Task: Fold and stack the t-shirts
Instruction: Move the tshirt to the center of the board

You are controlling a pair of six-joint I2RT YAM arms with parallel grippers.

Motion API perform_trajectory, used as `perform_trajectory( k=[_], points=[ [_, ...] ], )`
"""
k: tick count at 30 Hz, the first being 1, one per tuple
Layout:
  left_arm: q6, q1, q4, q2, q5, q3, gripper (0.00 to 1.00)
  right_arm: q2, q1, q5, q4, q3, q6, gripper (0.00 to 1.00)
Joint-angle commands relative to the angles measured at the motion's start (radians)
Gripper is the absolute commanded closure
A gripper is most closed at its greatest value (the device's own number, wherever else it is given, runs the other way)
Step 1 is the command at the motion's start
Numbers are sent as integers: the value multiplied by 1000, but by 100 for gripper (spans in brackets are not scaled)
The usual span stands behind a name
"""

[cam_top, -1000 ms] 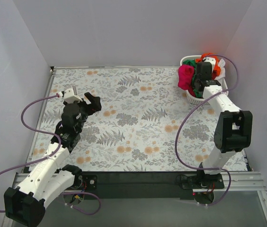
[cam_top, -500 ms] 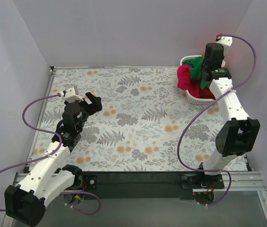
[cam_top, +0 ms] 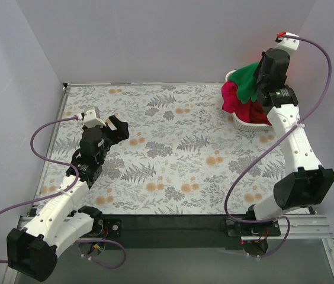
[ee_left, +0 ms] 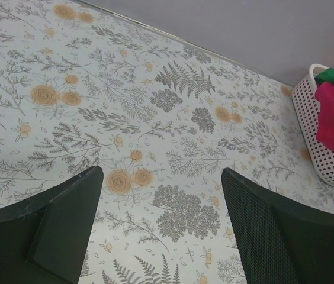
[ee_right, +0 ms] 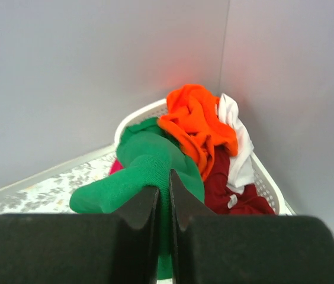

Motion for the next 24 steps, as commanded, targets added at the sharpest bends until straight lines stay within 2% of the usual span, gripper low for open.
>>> perform_trajectory(
  k=[1, 9, 15, 19, 24],
  points=[
    [12, -4, -1, -11, 10, 28, 25, -135, 18, -29, 193, -1, -30, 99],
    [13, -4, 2, 3, 24, 27, 25, -210, 40, -62, 205, 64, -100, 99],
    [12, -4, 28, -8, 39, 22, 25, -257, 90, -169, 205, 55, -120, 99],
    [9, -4, 31, -12, 51, 25, 24, -248, 245, -198, 205, 57, -174, 99],
    [4, -4, 31, -17, 67, 22, 24, -156, 425, -243, 165, 184, -238, 99]
  ],
)
